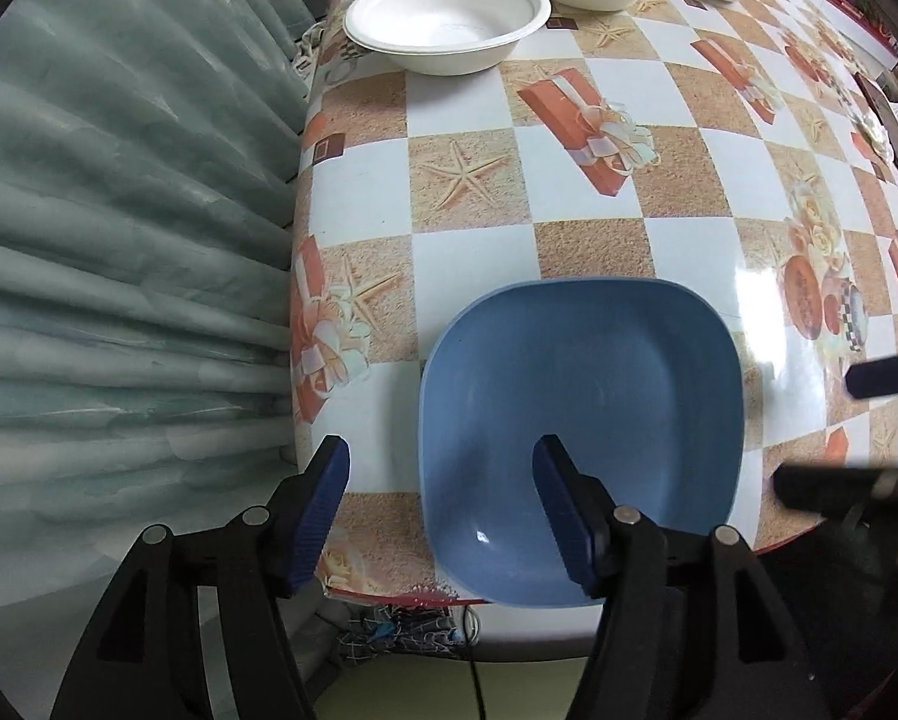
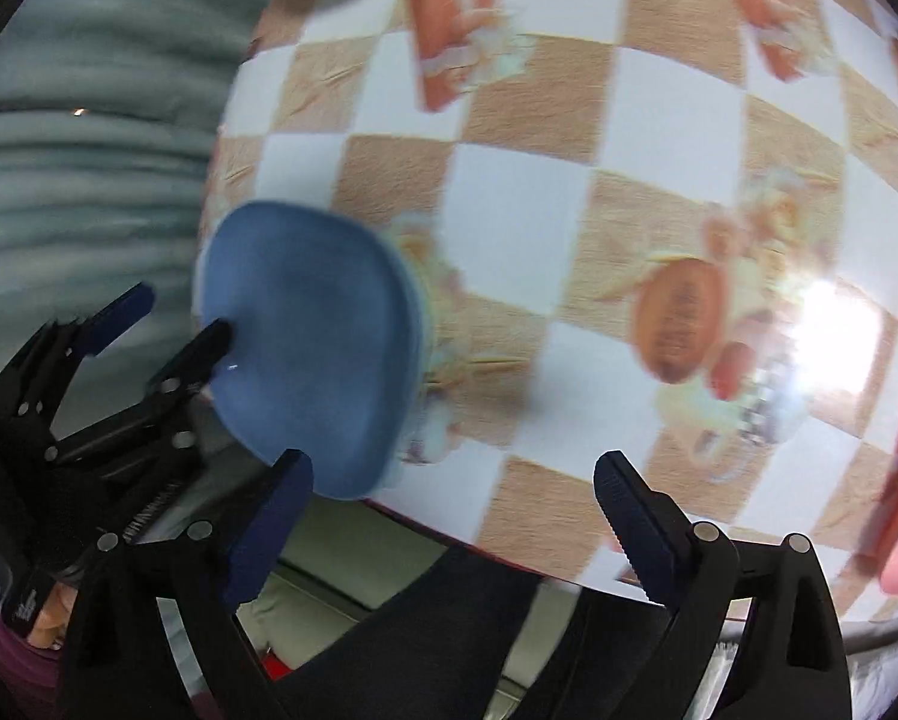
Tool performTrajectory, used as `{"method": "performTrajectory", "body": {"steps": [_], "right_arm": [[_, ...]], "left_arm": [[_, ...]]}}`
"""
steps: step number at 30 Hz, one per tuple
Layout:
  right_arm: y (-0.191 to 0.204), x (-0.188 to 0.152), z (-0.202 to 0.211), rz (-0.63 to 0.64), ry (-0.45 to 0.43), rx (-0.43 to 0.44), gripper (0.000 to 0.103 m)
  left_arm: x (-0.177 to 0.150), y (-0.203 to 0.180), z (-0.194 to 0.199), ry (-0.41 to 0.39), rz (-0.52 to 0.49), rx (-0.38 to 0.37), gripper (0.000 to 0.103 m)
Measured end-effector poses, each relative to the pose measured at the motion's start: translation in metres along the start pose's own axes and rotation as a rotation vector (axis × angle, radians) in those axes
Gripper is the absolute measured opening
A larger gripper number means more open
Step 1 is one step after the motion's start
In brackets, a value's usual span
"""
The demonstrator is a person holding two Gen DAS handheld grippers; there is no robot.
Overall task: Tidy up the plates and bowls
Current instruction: 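Move both grippers to the rim of the pink plate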
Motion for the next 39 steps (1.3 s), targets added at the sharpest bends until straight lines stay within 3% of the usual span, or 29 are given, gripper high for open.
{"method": "performTrajectory", "body": {"steps": [5,10,19,24,31,39], "right_arm": [[-0.051,-0.017,0.01,-0.065,0.011,-0.056,0.096],[-0.089,-0.033,0.023,-0.142,0.004,-0.093,0.096],[-0.185,-0.053,0.083,-0.336,-0.129,-0.129,0.096],[-0.259,-0.065,0.134,-0.465,-0.18,-0.188,0.096],[-0.336,-0.097,0.147,-0.668,-0.206,-0.297,0.096],[-0.391,-0.124,0.151,-0.718,-0.165,-0.416,0.096]], "left_arm": [[0.006,-0.013,0.008,-0.014,0.008,-0.075,0.068],[0.02,-0.052,0.016,-0.016,-0.026,-0.172,0.072],[0.053,-0.147,0.032,-0.013,-0.187,-0.342,0.077],[0.066,-0.192,0.034,0.001,-0.268,-0.397,0.077],[0.084,-0.245,0.031,0.013,-0.367,-0.455,0.077],[0.111,-0.295,0.016,0.049,-0.396,-0.5,0.077]]}}
Point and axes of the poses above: each gripper's, at about its wrist camera, not at the fingertips, and z roughly against the way its jaws point, y to its left, x to its top, the point moved 3 cm from there along -z, roughly the way its jaws point, and after that the axes turned 11 degrees about -y, right-handed, at the moved point
